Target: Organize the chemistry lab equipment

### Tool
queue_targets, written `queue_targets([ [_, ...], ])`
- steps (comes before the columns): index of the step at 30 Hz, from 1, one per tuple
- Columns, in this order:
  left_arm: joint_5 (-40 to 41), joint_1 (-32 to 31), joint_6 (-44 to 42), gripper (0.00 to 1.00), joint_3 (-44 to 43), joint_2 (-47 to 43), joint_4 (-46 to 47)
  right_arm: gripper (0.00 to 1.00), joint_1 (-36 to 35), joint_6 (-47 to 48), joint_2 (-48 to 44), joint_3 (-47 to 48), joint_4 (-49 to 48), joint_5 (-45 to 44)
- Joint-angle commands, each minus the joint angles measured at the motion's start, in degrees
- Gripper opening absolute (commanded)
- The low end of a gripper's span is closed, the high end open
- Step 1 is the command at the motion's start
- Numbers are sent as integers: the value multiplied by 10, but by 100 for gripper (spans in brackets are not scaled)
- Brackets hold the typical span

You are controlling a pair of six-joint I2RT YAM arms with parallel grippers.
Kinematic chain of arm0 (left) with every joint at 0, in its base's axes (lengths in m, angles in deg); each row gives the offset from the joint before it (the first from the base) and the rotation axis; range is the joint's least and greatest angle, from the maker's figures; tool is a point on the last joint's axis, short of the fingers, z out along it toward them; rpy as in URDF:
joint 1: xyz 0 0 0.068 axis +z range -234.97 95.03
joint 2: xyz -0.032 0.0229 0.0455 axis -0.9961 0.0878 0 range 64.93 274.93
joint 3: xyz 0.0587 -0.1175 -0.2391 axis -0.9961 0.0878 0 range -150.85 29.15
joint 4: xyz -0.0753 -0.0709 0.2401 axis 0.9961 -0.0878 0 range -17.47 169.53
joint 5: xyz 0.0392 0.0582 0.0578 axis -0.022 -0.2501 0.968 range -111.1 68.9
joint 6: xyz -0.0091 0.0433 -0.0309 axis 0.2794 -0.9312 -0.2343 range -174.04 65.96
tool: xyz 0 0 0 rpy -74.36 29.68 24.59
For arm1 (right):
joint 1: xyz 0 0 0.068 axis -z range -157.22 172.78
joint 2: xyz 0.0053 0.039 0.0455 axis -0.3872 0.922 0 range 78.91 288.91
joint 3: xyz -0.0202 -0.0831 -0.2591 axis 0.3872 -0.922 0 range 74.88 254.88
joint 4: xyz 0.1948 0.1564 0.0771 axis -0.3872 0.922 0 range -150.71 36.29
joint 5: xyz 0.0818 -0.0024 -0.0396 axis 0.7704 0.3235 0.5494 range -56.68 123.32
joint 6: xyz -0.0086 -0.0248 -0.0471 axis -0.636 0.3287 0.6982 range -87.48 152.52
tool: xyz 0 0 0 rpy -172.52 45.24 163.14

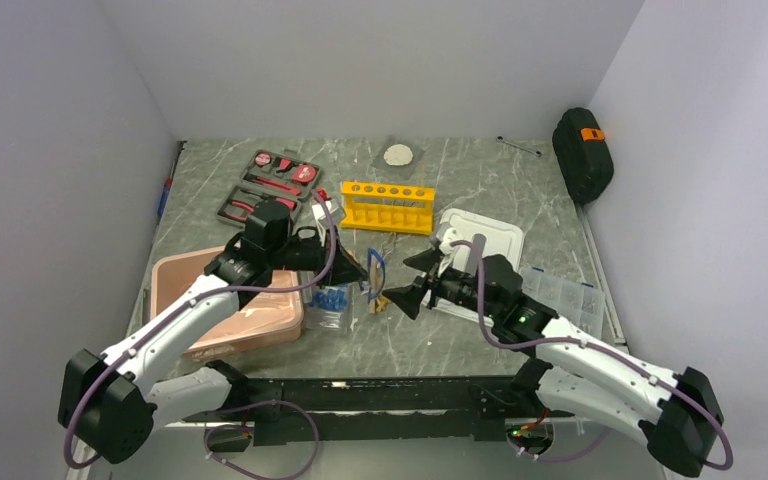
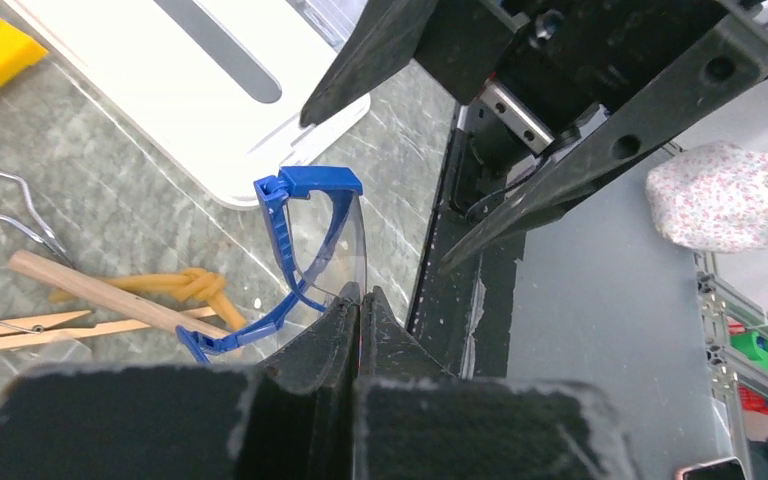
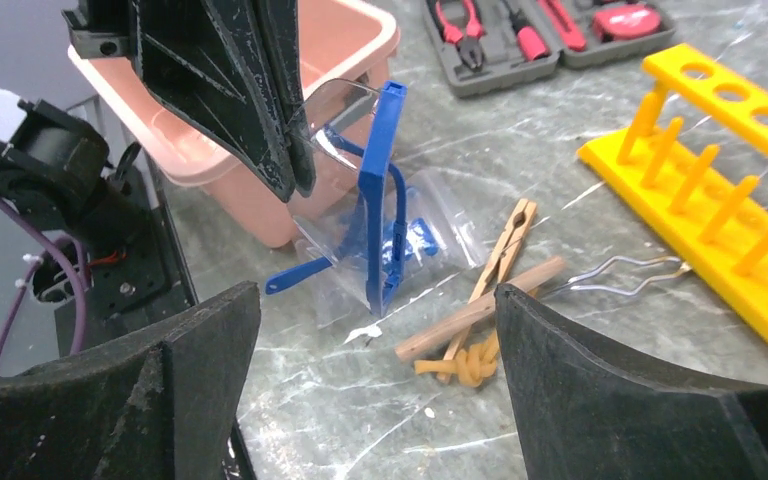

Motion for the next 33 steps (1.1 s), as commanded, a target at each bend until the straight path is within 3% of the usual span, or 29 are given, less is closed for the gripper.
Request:
queue_targets([
  [1,34,3,-6,0,-4,-34,6,90,7,17,-58,18,16,-38],
  [6,75,12,21,0,-5,-80,18,95,13,20,-103,10,22,-116],
  [10,161,14,35,0,-23,-124,4,96,25,17,-98,-1,20,-176],
  [14,263,18,50,0,-86,-140,-83,96,36,4,-77,-10,-3,-183],
  [24,553,85,194,0,-178,-230,-279,96,45,-7,-34,-21,-31,-202],
  [33,658,135,265,0,-179,-247,-350,96,47,-15,-28,-14,-3,-309],
])
